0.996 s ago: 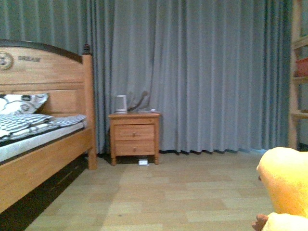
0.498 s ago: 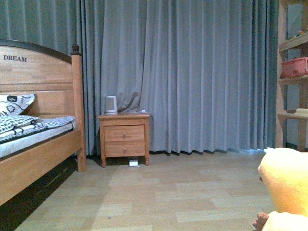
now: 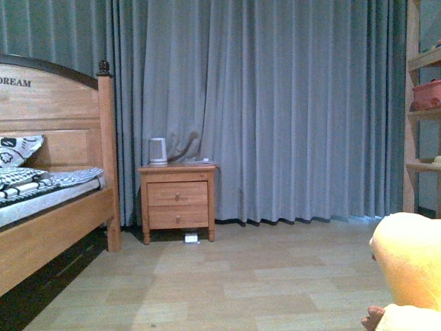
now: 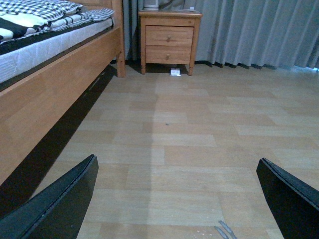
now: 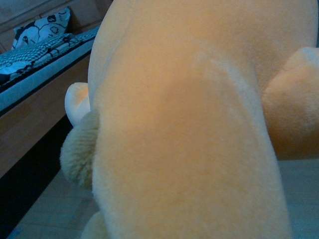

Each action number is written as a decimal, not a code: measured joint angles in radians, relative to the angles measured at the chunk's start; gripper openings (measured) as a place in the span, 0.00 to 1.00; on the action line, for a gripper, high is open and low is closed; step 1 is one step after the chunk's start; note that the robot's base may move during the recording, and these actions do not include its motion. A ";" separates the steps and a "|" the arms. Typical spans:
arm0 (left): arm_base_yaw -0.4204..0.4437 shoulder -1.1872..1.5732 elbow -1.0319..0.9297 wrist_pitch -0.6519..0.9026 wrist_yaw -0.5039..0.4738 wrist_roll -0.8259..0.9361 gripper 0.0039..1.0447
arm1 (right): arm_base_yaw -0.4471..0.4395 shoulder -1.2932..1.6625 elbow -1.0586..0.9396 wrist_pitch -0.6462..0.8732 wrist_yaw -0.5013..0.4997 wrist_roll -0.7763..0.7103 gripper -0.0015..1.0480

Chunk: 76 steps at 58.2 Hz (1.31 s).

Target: Put away toys

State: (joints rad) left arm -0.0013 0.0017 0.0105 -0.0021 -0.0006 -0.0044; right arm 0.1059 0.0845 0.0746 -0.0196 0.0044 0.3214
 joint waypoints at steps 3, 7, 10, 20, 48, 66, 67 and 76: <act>0.000 0.000 0.000 0.000 0.000 0.000 0.95 | 0.000 0.000 0.000 0.000 0.000 0.000 0.18; 0.000 0.000 0.000 0.000 0.000 0.000 0.95 | 0.000 0.000 0.000 0.000 0.000 0.000 0.18; 0.000 0.000 0.000 0.000 0.000 0.000 0.95 | 0.000 0.000 0.000 0.000 0.000 0.000 0.18; 0.000 0.000 0.000 0.000 0.000 0.000 0.95 | 0.000 0.000 0.000 0.000 0.000 0.000 0.18; 0.000 0.000 0.000 0.000 0.000 0.000 0.95 | 0.000 0.000 0.000 0.000 0.000 0.000 0.18; 0.000 0.000 0.000 0.000 0.000 0.000 0.95 | 0.000 0.000 0.000 0.000 0.000 0.000 0.18; 0.000 0.000 0.000 0.000 0.001 0.000 0.95 | 0.000 0.000 0.000 0.000 0.000 0.000 0.18; 0.000 0.000 0.000 0.000 0.000 0.000 0.95 | 0.000 0.000 0.000 0.000 0.000 0.000 0.18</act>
State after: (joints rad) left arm -0.0013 0.0013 0.0105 -0.0021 -0.0006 -0.0044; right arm 0.1059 0.0841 0.0746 -0.0196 0.0044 0.3210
